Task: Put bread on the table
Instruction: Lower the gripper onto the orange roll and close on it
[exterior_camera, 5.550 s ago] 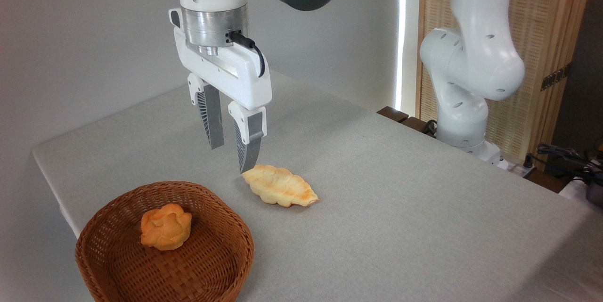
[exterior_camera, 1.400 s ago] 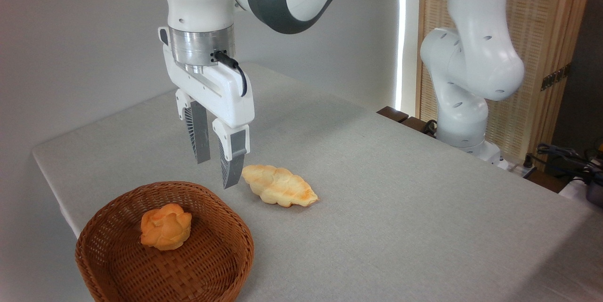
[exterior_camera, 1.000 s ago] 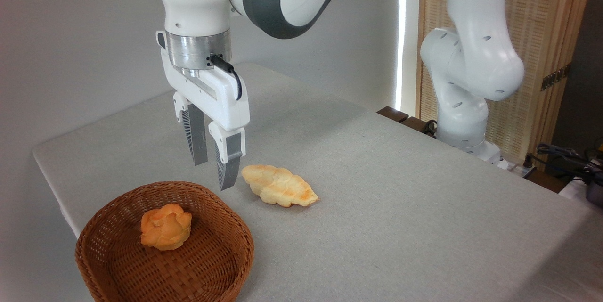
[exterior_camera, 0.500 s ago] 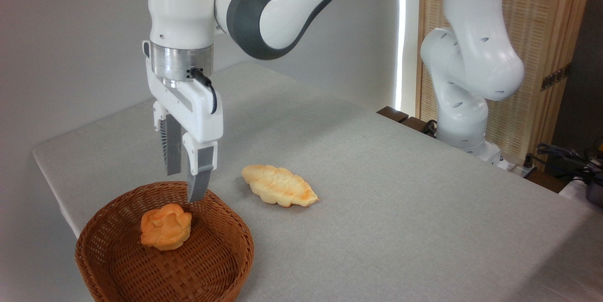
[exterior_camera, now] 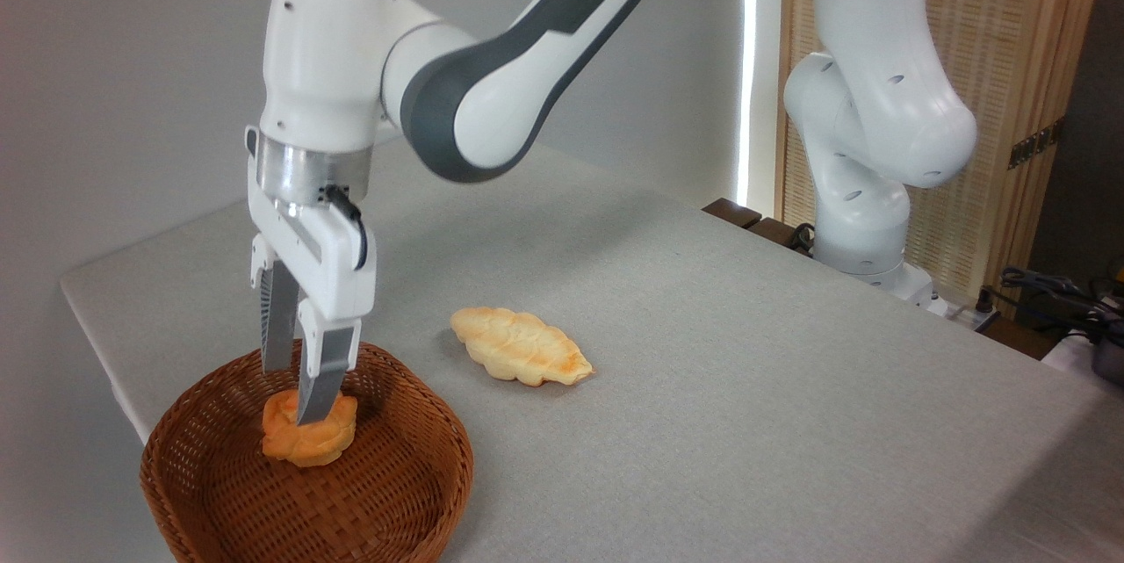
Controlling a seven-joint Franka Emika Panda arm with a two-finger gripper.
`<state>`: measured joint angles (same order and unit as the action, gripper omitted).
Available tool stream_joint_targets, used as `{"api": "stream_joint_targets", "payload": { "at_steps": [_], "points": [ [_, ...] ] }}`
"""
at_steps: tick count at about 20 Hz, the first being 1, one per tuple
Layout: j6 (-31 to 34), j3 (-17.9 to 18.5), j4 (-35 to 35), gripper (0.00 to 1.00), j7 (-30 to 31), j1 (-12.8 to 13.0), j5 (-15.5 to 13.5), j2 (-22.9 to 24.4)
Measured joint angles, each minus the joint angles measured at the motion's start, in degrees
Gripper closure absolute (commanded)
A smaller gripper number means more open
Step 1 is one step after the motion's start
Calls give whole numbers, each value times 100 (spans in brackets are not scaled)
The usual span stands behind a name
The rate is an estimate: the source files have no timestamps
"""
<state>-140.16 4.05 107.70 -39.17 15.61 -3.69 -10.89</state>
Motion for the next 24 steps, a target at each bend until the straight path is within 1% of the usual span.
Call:
{"api": "stream_joint_targets", "payload": {
  "at_steps": [2, 4, 11, 16, 17, 19, 22, 23, 24],
  "points": [
    [-91, -79, 0, 0, -25, 2, 3, -138],
    [-109, -124, -1, 0, -169, 3, 84, -210],
    [-109, -128, -2, 0, -571, -10, 247, -281],
    [-109, -128, -10, 0, -623, -45, 284, -281],
    [-109, -128, -10, 1, -632, -45, 286, -281],
    [-109, -128, -10, 21, -706, -46, 296, -281],
    [-109, -119, -10, 51, -898, -57, 399, -281],
    [-109, -116, -10, 59, -1002, -60, 405, -281],
    [-109, -115, -9, 63, -1087, -66, 408, -282]
  ]
}}
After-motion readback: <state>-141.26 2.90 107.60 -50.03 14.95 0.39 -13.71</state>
